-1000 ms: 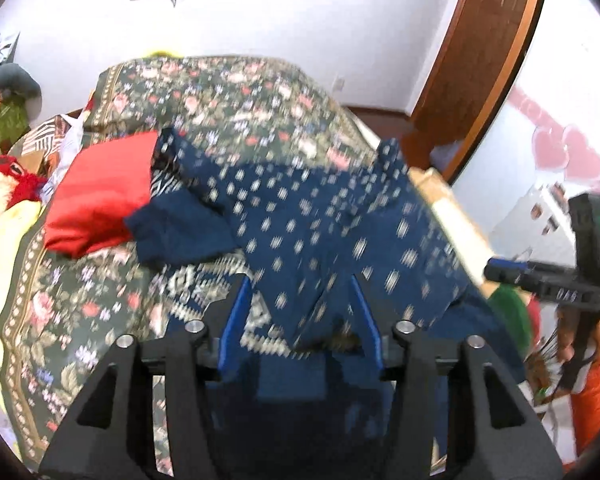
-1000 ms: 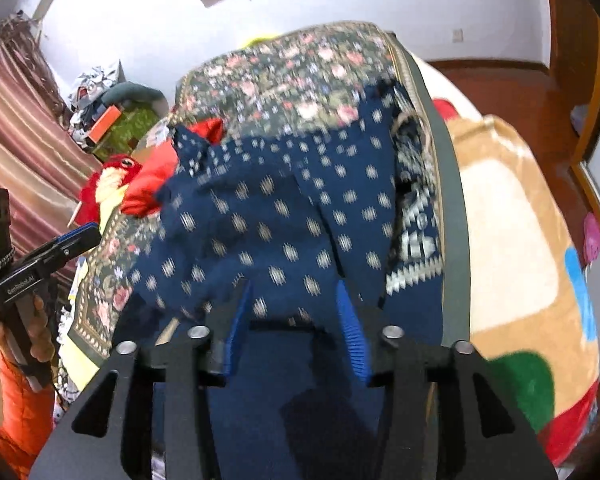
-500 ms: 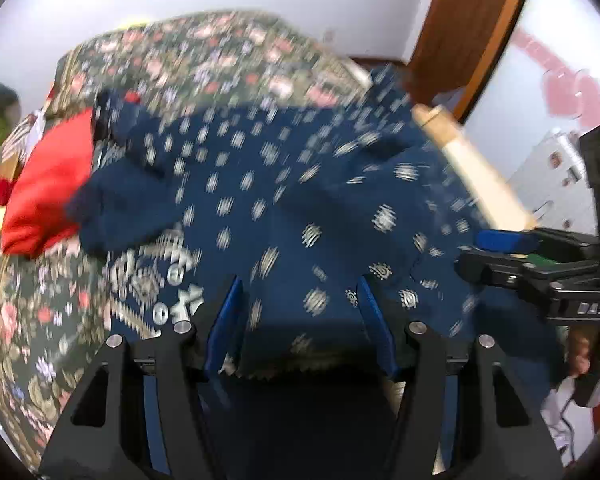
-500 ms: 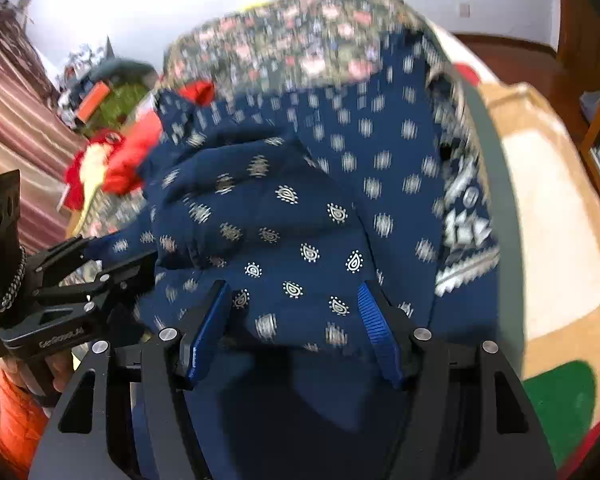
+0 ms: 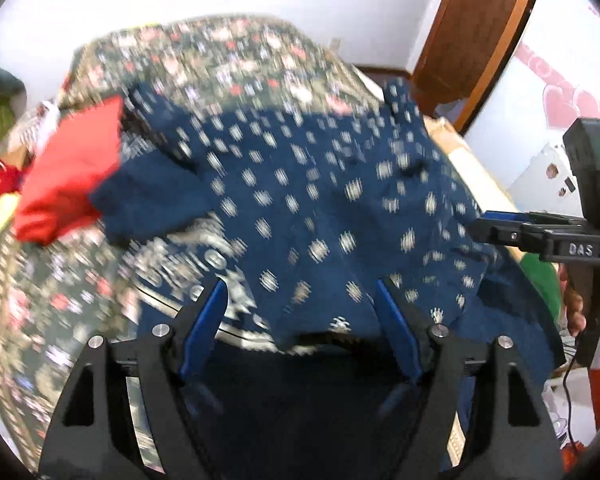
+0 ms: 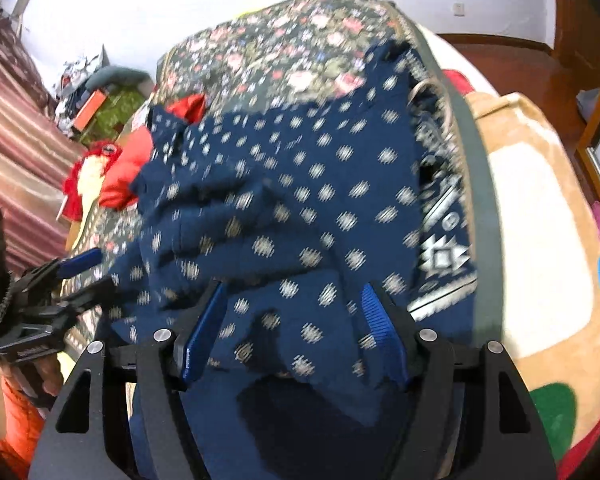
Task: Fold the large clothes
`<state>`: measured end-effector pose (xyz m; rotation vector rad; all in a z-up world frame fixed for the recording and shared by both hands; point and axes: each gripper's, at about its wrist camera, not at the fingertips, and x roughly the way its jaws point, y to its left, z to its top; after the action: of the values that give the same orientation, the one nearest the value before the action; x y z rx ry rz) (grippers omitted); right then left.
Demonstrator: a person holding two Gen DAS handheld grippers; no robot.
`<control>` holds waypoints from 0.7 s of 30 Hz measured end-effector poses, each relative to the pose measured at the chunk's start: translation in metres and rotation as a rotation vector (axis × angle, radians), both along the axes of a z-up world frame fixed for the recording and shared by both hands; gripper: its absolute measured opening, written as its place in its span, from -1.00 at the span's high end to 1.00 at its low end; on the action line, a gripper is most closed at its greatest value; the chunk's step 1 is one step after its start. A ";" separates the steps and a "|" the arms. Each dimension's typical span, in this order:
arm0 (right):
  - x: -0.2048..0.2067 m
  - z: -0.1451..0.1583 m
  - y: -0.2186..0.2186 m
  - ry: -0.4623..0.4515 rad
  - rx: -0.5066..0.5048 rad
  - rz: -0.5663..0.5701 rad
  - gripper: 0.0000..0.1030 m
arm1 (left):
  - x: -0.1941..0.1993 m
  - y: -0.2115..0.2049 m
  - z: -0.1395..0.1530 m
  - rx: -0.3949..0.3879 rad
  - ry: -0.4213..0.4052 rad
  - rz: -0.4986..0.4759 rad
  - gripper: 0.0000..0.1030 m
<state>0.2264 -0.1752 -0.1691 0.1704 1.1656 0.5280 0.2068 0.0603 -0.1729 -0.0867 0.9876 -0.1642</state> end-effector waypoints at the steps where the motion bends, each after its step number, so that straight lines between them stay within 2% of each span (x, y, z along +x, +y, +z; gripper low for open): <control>1: 0.002 0.002 -0.002 -0.006 0.003 -0.009 -0.29 | 0.000 0.006 0.007 -0.001 -0.021 0.013 -0.45; 4: 0.011 0.011 -0.015 -0.041 0.012 -0.053 -0.29 | 0.004 0.032 0.023 -0.017 -0.065 0.080 -0.51; 8: 0.029 0.017 -0.027 -0.074 0.008 -0.110 -0.34 | 0.013 0.074 0.021 -0.048 -0.092 0.207 -0.69; 11: 0.044 0.013 -0.035 -0.080 0.002 -0.155 -0.47 | 0.024 0.113 0.005 -0.096 -0.059 0.314 -0.69; 15: 0.066 -0.004 -0.045 -0.043 -0.009 -0.196 -0.47 | 0.036 0.157 -0.025 -0.232 0.007 0.421 -0.69; 19: 0.088 -0.026 -0.054 0.026 0.012 -0.222 -0.47 | 0.045 0.184 -0.059 -0.371 0.061 0.486 -0.69; 21: 0.099 -0.036 -0.057 0.060 0.019 -0.232 -0.47 | 0.050 0.188 -0.073 -0.400 0.085 0.497 -0.69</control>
<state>0.3250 -0.2318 -0.2049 0.3356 1.1813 0.3315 0.2571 0.2481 -0.2458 -0.7030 0.9788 0.1022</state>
